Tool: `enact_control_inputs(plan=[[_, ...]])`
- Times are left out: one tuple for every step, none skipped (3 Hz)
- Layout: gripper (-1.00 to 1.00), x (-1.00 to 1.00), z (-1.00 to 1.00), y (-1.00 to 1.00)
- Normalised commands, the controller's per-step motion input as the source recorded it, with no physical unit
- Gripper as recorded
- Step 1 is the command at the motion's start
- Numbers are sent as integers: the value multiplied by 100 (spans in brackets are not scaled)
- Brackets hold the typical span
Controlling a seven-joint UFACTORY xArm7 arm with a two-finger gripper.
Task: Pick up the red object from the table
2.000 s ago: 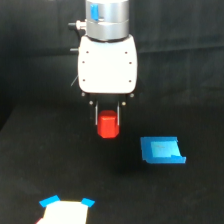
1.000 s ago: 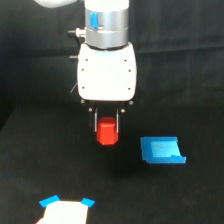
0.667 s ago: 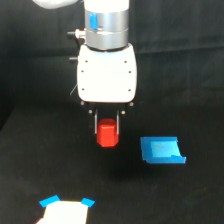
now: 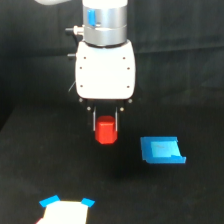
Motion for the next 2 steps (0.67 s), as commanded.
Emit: enact_control_inputs(plan=[[-90, -10, 12, -48], [-34, -9, -40, -26]])
